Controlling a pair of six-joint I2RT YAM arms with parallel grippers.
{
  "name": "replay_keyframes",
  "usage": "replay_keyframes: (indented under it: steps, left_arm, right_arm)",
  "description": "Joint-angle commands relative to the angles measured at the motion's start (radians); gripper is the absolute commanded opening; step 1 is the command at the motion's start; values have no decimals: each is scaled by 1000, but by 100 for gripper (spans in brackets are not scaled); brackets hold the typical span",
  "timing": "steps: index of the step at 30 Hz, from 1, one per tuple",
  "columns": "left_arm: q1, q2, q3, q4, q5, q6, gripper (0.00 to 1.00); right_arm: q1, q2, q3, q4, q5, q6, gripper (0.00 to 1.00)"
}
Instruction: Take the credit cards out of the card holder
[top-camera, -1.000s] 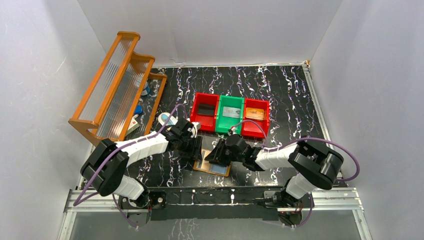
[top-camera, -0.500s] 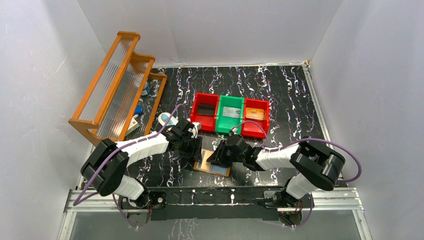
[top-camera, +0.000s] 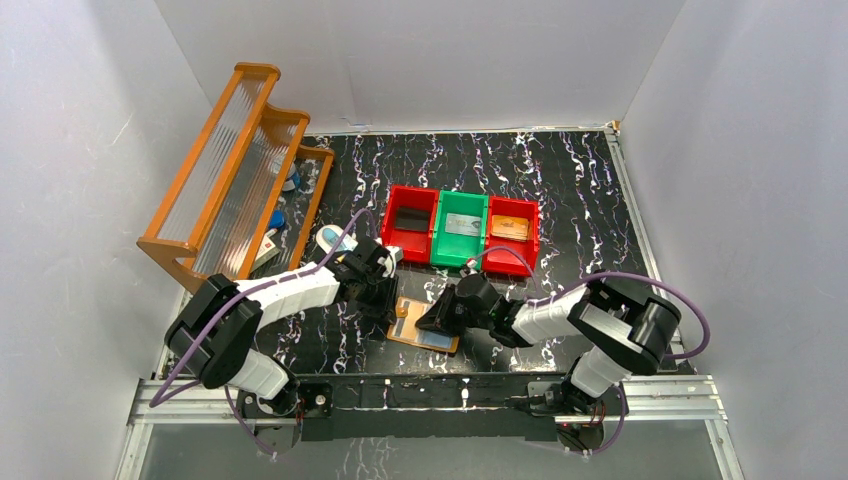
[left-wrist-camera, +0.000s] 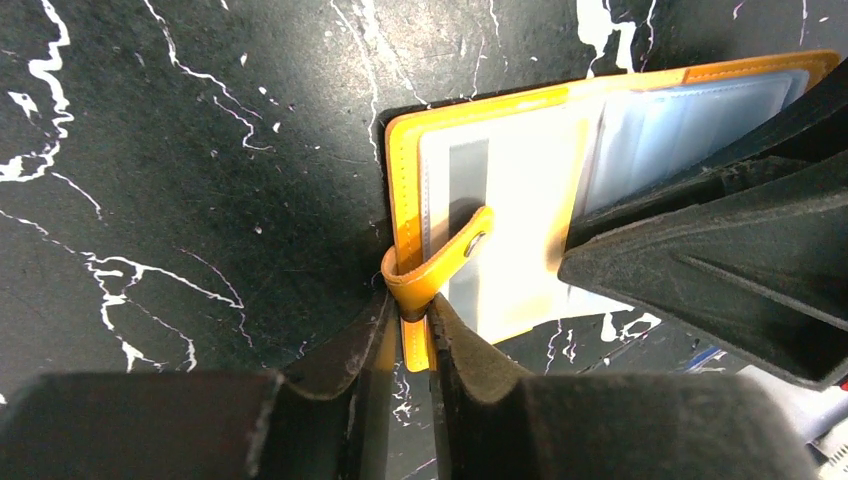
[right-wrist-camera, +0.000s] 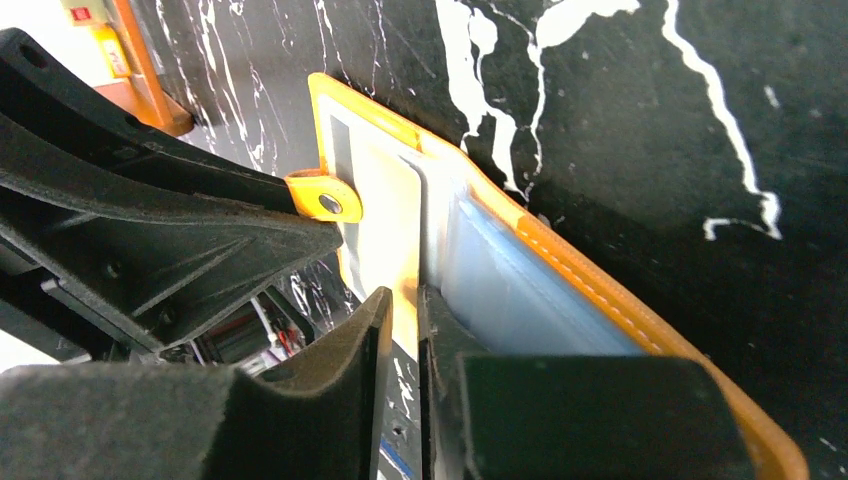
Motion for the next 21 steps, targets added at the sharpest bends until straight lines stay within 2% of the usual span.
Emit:
replay_keyframes:
  steps: [1,5,9,13,17,21]
  left_arm:
    - [-38,8,-29,16,53,-30,14]
    - [-54,13,-41,33,45,-55,9]
    - [-65,7,-67,56,25,-94,6]
    - [-68,-16,-98,77,18,-129,1]
    - [-68,-33,-119,93,14,-143,0]
    - [-67,-47,-124,67,-41,-151,0]
  right_arm:
    - [3,21,-48,149,18,58,30]
    - [5,37,-16,66,35,68,31]
    - [8,68,-52,282,-1,65,21]
    - [9,77,-118,394,9,73,12]
    - [9,73,-136,433,9,69,6]
    - [9,33,-165,405,24,65,5]
